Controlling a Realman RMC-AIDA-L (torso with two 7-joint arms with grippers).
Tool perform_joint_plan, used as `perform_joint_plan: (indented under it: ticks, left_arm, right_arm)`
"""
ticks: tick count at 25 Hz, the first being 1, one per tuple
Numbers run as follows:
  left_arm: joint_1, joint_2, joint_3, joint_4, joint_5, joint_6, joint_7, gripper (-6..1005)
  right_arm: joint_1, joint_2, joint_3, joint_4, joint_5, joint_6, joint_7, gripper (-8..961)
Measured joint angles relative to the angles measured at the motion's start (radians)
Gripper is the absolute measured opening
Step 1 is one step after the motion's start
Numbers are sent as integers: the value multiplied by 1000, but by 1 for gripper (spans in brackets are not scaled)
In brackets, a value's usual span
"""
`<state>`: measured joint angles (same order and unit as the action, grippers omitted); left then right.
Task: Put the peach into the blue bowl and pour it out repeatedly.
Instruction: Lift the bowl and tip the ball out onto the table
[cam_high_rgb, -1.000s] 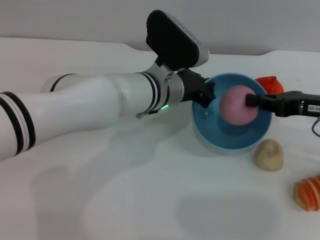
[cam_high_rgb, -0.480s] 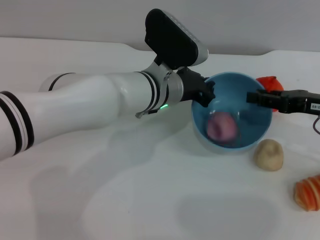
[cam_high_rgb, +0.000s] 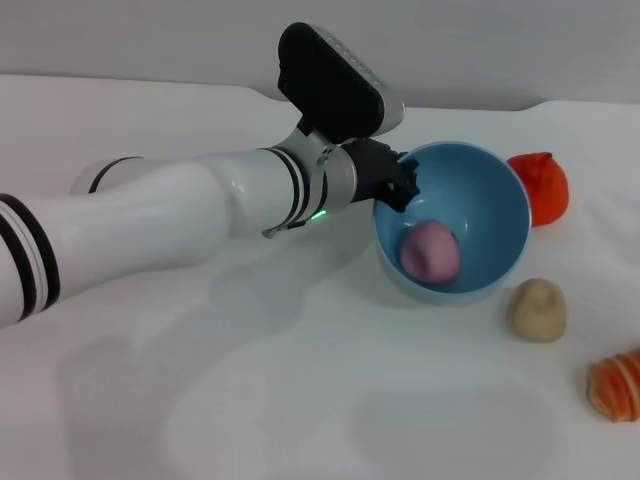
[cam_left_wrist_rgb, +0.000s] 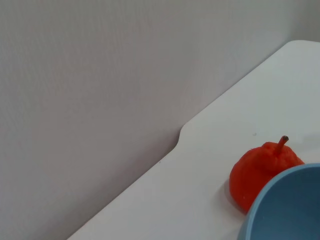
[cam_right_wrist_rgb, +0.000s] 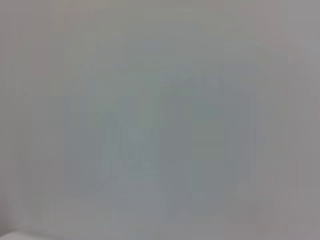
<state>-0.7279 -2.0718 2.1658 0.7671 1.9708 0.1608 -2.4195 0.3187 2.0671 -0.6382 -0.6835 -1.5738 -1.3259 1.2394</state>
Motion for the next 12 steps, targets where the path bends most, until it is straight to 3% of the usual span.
perform_joint_plan:
  ticks: [3, 8, 12]
  left_arm:
    - [-10, 1, 0, 0, 1, -11, 2, -1]
    - [-48, 0, -7, 8, 3, -38, 54, -2]
    - [-89, -4, 1, 11, 4, -80, 141, -2]
  right_arm:
    - [-37, 2, 51, 41, 26, 21, -72, 494]
    - [-40, 2, 142, 219, 29, 108, -239, 516]
    - [-36, 7, 221, 327, 39, 150, -395, 642]
